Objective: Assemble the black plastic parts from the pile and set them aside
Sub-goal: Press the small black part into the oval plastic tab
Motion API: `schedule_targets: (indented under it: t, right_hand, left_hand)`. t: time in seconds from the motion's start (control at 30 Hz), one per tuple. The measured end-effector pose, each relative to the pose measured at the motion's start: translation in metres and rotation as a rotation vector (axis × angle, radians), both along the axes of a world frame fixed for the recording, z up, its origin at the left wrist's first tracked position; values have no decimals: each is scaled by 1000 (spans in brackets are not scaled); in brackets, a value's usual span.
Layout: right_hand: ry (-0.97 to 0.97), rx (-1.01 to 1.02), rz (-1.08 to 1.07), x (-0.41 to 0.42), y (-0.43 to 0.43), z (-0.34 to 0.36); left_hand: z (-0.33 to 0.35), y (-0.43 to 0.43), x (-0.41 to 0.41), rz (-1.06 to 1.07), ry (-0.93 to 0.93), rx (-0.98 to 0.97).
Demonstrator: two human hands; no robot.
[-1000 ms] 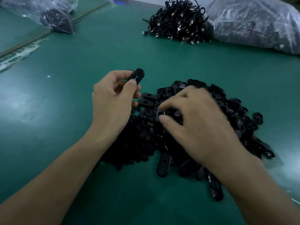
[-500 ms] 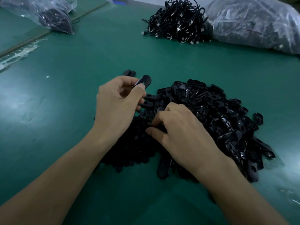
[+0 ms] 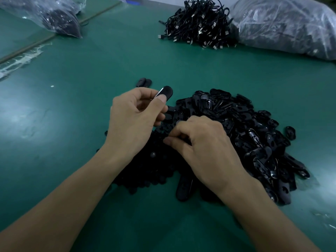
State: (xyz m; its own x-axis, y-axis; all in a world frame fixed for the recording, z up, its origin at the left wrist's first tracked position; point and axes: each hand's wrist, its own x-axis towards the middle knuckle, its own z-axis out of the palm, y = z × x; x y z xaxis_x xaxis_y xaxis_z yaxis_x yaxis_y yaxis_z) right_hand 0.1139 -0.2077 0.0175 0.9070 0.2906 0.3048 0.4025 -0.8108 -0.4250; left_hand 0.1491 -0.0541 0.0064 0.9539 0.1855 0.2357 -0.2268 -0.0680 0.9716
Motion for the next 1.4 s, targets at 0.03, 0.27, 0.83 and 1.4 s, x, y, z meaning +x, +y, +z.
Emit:
schedule_targets:
  t: [0.03,0.27,0.83,1.4]
  right_hand:
    - [3,27,6,0,-1,1]
    - [26,354,17,3,-19,11]
    - [127,411,82,-14,-57,4]
    - [100,143,195,-2,-23,16]
  left_hand:
    - [0,0,0,-3,3,2]
    - [4,-1,-6,-45,16,-31]
    - [7,-17,-21,-125,27,-122]
    - [8,-9,-12,-34,-2,-129]
